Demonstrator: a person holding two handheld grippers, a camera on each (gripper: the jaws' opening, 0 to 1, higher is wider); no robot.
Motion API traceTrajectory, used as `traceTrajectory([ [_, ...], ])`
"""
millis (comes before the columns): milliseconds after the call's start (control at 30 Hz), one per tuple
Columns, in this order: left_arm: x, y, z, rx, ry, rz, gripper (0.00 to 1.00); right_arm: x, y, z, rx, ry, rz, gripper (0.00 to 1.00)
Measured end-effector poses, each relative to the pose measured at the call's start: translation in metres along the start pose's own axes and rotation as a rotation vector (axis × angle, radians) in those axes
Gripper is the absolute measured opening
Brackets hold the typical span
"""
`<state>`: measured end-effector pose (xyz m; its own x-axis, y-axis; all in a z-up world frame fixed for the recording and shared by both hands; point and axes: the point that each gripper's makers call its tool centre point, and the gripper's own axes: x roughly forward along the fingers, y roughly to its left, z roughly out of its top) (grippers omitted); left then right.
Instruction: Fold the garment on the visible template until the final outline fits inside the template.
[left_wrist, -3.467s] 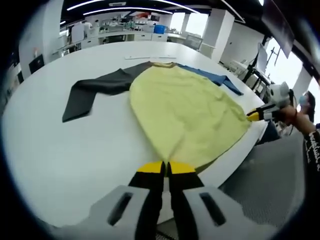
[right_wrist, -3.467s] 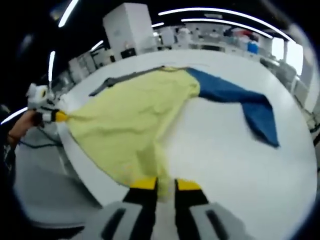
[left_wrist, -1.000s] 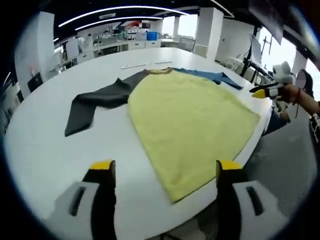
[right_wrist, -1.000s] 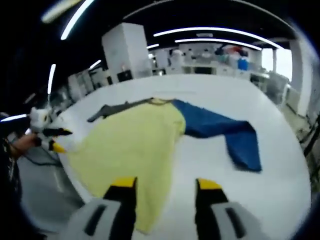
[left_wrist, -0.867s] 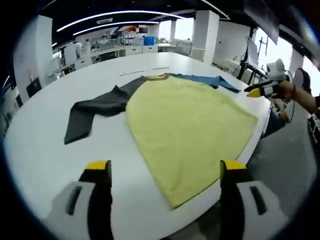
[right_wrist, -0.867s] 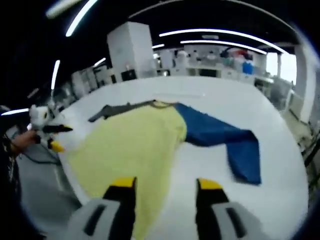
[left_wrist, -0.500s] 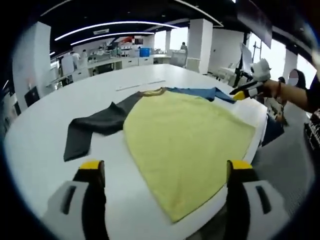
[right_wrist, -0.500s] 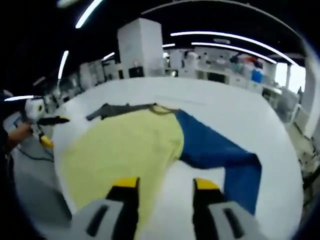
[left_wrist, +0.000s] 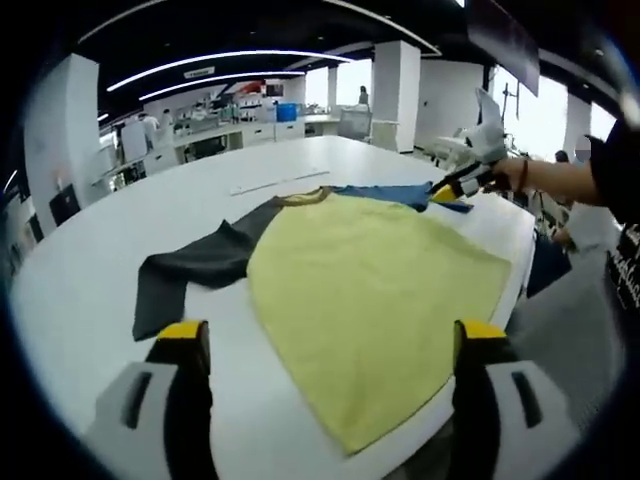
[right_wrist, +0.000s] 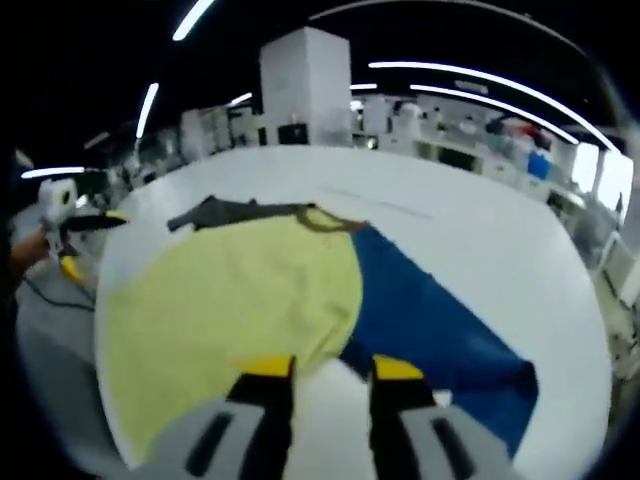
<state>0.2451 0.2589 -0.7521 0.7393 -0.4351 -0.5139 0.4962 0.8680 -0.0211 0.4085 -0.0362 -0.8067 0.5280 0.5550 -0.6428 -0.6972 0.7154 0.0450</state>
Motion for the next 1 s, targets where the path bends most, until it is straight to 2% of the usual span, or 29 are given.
traceTrajectory([
  [233, 0.002, 0.002, 0.002, -0.011, -0.014, 0.008, 0.96, 0.018, 0.000, -0.005, -0.097, 0.063, 0.035, 0.19],
  [500, 0.002, 0.009, 0.002, -0.036, -0.023, 0.032, 0.95, 0.030, -0.006, -0.014, -0.148, 0.124, 0.054, 0.16],
  [567, 0.002, 0.009, 0.002, -0.039, -0.021, 0.036, 0.95, 0.030, -0.002, -0.016, -0.152, 0.127, 0.061, 0.15],
  [767, 0.002, 0.010, 0.000, -0.041, -0.011, 0.039, 0.94, 0.040, -0.013, -0.021, -0.198, 0.155, 0.048, 0.11],
  [1000, 0.001, 0.011, -0.004, -0.038, 0.015, 0.047, 0.93, 0.040, -0.014, -0.017, -0.168, 0.134, 0.023, 0.02],
])
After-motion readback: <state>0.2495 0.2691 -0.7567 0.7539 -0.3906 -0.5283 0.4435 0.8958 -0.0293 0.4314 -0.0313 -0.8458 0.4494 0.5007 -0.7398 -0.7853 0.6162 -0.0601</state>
